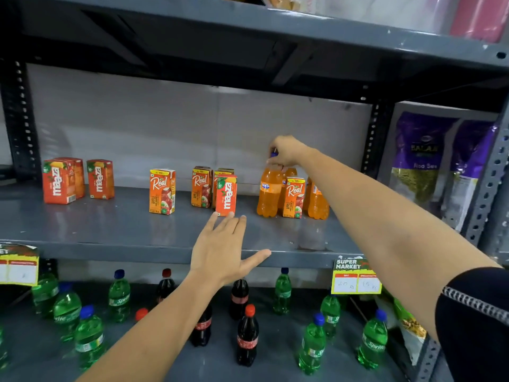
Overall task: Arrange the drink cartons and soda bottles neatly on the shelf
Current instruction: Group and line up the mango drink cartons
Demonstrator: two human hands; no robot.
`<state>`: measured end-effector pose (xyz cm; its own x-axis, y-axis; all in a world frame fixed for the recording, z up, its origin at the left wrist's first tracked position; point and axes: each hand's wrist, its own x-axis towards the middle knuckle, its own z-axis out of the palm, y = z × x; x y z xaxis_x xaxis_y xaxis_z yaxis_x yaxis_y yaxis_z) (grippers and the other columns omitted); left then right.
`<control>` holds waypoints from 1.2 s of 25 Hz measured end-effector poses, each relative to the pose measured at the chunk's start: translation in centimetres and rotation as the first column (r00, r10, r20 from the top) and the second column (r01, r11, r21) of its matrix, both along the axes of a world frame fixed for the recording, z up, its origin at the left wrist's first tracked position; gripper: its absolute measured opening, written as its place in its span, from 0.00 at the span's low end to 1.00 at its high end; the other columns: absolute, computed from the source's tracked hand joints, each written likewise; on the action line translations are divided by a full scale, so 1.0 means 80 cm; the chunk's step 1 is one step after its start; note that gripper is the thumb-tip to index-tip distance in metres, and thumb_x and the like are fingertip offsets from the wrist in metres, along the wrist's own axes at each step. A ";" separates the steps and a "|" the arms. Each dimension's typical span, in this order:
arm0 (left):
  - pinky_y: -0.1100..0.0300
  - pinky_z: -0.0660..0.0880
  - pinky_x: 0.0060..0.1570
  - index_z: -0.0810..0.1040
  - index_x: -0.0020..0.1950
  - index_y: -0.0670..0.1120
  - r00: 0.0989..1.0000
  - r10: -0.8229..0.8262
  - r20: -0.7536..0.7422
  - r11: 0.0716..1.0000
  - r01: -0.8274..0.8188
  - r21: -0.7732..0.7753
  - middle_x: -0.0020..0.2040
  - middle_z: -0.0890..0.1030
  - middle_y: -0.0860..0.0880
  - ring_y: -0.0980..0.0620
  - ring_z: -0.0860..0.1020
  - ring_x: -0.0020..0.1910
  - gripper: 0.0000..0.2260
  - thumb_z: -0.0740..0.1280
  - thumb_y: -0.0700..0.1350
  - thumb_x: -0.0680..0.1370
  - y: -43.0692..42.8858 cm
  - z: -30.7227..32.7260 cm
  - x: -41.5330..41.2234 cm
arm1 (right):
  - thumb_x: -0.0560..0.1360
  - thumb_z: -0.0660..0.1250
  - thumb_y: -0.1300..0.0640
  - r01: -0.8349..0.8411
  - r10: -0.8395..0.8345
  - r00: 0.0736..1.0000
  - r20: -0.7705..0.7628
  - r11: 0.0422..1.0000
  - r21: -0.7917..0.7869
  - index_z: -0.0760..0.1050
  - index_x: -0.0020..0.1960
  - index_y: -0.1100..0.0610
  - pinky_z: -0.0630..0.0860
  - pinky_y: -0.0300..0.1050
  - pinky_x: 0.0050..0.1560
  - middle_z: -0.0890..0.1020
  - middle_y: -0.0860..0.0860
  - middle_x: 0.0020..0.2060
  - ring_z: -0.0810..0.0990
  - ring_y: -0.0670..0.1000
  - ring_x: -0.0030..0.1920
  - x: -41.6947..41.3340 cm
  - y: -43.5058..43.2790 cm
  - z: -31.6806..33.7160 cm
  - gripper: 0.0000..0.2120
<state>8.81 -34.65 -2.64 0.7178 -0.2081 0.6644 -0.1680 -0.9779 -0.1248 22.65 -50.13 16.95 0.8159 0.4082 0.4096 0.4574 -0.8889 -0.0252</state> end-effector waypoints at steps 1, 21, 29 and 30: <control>0.49 0.50 0.73 0.64 0.72 0.43 1.000 0.003 -0.001 1.000 -0.003 -0.007 0.70 0.71 0.46 0.50 0.63 0.72 0.45 0.38 0.75 0.70 -0.001 0.000 0.000 | 0.75 0.66 0.59 0.004 -0.004 1.000 -0.021 1.000 0.017 0.75 0.54 0.62 0.74 0.36 0.33 0.81 0.58 0.47 0.81 0.49 0.36 0.005 -0.002 -0.003 0.10; 0.46 0.47 0.74 0.61 0.73 0.42 0.999 0.046 -0.019 0.999 -0.046 0.016 0.73 0.66 0.45 0.49 0.57 0.75 0.45 0.38 0.74 0.71 0.030 -0.001 -0.016 | 0.73 0.69 0.60 0.006 -0.074 0.957 -0.281 0.972 -0.237 0.66 0.69 0.56 0.76 0.40 0.47 0.73 0.56 0.65 0.75 0.55 0.59 0.009 -0.066 -0.034 0.26; 0.46 0.45 0.74 0.59 0.74 0.42 0.971 0.230 -0.062 0.972 -0.225 0.072 0.74 0.65 0.44 0.50 0.57 0.75 0.50 0.35 0.76 0.68 0.173 0.001 -0.041 | 0.70 0.73 0.58 -0.166 0.113 0.915 -0.387 0.980 -0.107 0.72 0.63 0.58 0.77 0.49 0.55 0.78 0.56 0.57 0.78 0.55 0.55 -0.066 0.011 -0.020 0.23; 0.46 0.45 0.74 0.60 0.74 0.42 0.970 0.233 -0.069 0.971 -0.227 0.075 0.74 0.65 0.44 0.50 0.57 0.75 0.50 0.34 0.77 0.67 0.186 0.003 -0.043 | 0.70 0.73 0.58 -0.193 0.144 0.915 -0.376 0.977 -0.094 0.72 0.63 0.59 0.77 0.50 0.56 0.79 0.57 0.57 0.79 0.55 0.55 -0.071 0.034 -0.021 0.23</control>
